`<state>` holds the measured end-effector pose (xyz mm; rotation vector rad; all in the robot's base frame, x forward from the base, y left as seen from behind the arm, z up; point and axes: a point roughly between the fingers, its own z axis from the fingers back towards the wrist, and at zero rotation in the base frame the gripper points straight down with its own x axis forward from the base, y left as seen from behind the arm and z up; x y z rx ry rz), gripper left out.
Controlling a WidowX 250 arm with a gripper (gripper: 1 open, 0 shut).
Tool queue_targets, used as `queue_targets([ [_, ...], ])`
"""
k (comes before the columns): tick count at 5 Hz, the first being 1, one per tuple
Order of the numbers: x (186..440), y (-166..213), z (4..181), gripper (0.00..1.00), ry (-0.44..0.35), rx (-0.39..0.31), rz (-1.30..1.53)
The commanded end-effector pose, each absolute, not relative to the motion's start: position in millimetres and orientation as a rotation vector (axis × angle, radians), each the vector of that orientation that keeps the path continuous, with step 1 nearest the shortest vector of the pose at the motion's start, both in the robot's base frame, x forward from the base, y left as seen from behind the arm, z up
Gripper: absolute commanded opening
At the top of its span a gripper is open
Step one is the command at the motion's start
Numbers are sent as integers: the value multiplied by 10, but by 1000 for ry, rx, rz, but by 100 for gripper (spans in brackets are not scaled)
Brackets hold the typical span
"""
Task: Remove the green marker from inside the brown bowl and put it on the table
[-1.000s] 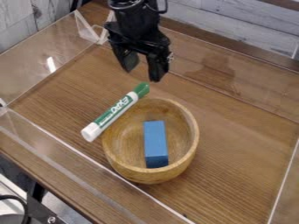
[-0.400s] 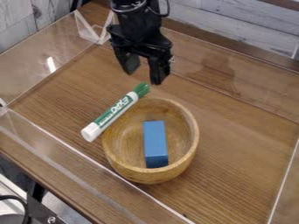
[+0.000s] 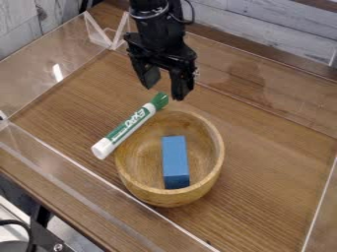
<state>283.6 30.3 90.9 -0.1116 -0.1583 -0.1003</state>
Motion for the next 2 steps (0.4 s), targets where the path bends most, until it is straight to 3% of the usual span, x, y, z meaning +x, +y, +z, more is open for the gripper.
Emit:
queue_targets([
  [1,2923,267,1023,100,-193,-100,-122],
  [2,2950,222,1028,100,-188,-102,-133],
])
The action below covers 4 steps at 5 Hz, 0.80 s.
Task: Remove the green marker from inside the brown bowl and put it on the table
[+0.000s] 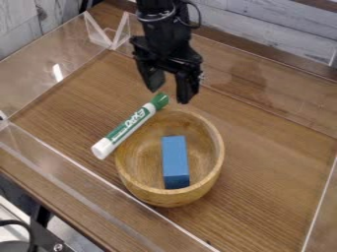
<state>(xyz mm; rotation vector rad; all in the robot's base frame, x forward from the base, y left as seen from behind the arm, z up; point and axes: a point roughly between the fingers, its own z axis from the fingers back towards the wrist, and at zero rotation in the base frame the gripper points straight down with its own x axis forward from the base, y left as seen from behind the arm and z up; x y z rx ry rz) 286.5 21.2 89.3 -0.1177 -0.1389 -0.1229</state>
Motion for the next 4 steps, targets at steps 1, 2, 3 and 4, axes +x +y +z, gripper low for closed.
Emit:
queue_targets([
  [1,2987,175,1022,100,-183,-104,-141],
  [2,3014,134,1009,100,-178,-106,-147],
  [3,3040,97,1003,100,-174,-109,-152],
  [4,3020,106,976,100,-161,-112,-167],
])
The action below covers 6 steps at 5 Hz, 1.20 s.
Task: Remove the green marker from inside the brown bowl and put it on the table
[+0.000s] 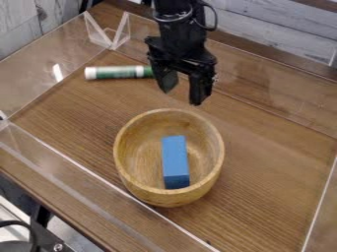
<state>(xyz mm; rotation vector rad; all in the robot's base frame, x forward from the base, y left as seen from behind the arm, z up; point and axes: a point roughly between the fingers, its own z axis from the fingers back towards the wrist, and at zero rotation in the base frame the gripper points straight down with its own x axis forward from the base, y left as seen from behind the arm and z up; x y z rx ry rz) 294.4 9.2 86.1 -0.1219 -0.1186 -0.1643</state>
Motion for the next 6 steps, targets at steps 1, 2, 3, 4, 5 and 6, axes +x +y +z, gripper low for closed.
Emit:
queue_targets([
  [1,3035,109,943,100,-155,-114,-170],
  [2,3054,106,925,100,-152,-115,-173],
  [3,3070,100,908,100,-148,-117,-176],
  [4,3086,97,889,100,-144,-119,-180],
  [5,3103,92,872,100,-141,-120,-184],
  [6,3121,87,856,100,-138,-122,-188],
])
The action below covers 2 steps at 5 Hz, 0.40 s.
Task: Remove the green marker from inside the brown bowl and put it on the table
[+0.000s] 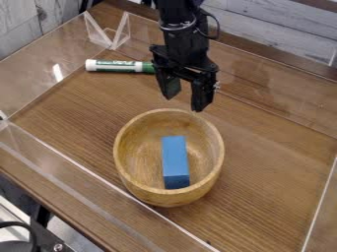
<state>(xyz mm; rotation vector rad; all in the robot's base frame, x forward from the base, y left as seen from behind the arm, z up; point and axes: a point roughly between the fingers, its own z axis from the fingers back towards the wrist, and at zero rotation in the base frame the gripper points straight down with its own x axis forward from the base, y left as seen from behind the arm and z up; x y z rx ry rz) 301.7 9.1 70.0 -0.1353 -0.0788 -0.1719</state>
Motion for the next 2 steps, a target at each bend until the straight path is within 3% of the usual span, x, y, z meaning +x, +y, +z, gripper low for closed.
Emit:
queue_targets([
  [1,3140,84,837,100,-135,-123,-191],
  [2,3161,81,818,100,-132,-124,-195],
])
